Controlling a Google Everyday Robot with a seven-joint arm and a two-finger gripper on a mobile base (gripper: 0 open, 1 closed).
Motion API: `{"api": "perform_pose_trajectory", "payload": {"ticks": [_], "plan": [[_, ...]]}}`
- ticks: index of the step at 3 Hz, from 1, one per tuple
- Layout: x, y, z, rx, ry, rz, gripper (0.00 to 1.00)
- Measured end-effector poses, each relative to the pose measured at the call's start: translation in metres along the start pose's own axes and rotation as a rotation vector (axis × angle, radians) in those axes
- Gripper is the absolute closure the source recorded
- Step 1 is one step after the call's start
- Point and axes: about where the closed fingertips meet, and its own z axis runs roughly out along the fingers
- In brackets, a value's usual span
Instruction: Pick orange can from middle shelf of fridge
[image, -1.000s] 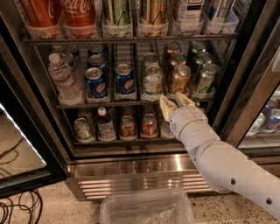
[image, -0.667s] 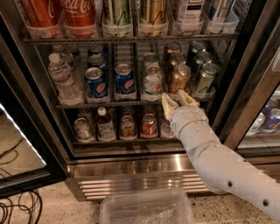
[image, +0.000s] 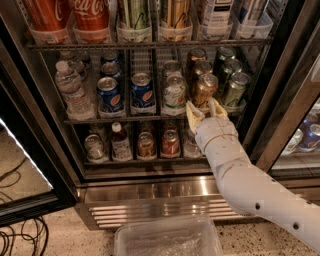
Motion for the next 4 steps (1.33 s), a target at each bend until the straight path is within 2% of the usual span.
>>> {"api": "perform_pose_trajectory", "payload": {"ticks": [3,4], "plan": [[0.002,-0.018,0.004,0.078,-0.019,-0.016,0.33],[0.004,-0.026,0.008,0.096,-0.017,-0.017,0.35]]}}
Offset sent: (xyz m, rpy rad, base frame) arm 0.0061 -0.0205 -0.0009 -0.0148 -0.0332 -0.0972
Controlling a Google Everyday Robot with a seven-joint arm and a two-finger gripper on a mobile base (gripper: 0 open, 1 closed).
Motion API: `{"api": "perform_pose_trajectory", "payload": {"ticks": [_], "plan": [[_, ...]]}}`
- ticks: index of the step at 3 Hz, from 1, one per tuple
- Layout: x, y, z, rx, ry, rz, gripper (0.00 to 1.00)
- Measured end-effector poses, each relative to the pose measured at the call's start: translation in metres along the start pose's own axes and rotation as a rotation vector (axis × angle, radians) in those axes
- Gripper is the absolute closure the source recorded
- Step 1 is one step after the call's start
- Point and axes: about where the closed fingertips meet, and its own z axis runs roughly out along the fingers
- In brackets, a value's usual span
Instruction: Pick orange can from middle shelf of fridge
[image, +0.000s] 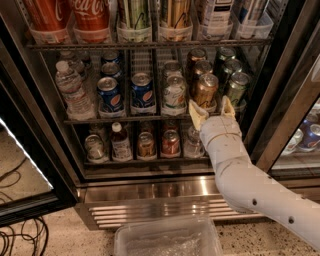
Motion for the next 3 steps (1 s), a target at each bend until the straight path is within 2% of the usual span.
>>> {"api": "perform_pose_trajectory", "payload": {"ticks": [2,3], "plan": [[0.005,-0.010,0.019,0.006,0.005,0.001,0.40],[0.000,-0.007,0.060,-0.014,-0.014,-0.013,0.40]]}}
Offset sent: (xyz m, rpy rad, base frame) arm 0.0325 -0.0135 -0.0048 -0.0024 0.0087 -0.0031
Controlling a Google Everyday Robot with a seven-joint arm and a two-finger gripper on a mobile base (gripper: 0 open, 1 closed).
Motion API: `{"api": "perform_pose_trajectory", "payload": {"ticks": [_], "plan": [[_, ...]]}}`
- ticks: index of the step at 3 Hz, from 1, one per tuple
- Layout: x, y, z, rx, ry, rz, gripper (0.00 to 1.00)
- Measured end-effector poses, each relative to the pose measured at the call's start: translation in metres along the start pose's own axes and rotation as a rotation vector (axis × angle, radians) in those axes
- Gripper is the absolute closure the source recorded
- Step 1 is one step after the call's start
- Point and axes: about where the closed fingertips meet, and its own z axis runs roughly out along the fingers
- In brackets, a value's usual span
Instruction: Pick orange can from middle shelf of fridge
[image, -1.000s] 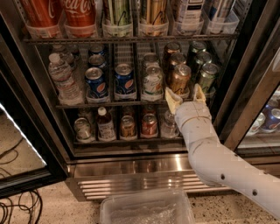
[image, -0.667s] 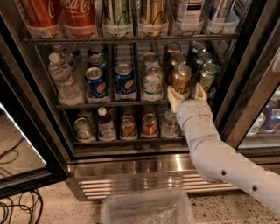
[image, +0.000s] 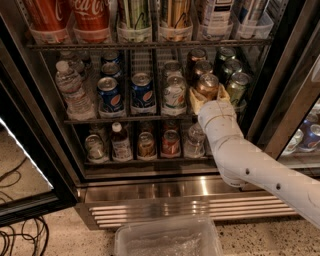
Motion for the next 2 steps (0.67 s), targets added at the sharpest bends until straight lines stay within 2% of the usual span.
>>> {"api": "perform_pose_trajectory", "payload": {"ticks": [1,2], "plan": [[-0.0016,0.0013,0.0055,0.001,-0.003,-0.005,0.39],[-0.0016,0.0013,0.0055,0.001,-0.003,-0.005,0.58]]}}
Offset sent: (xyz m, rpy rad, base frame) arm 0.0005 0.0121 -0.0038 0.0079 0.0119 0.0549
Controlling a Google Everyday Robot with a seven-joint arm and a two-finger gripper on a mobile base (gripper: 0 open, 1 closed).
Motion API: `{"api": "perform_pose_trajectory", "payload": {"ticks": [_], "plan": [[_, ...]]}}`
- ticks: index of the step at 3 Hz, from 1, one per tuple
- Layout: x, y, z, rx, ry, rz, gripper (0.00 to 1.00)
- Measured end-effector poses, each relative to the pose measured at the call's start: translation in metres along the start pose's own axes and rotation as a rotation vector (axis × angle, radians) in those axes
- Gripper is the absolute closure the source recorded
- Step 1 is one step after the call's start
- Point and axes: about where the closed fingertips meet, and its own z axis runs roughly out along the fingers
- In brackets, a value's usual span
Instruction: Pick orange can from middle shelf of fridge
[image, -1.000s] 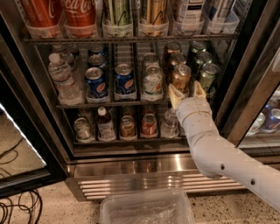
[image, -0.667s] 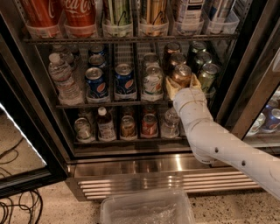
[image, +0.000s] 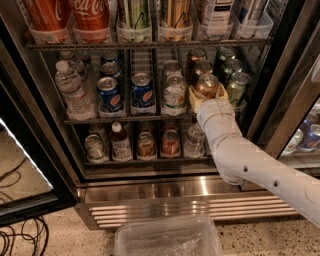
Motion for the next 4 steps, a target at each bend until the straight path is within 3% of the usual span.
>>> {"api": "perform_pose_trajectory", "payload": {"ticks": [2,3,4], "plan": [[-0.011,-0.006,-0.009,-0.012,-0.023,0.002,1.00],[-0.032,-0.012,-0.019,-0.024,-0.077,0.028,1.00],[-0.043,-0.013,-0.033,-0.078,-0.089,0.069,1.00]]}}
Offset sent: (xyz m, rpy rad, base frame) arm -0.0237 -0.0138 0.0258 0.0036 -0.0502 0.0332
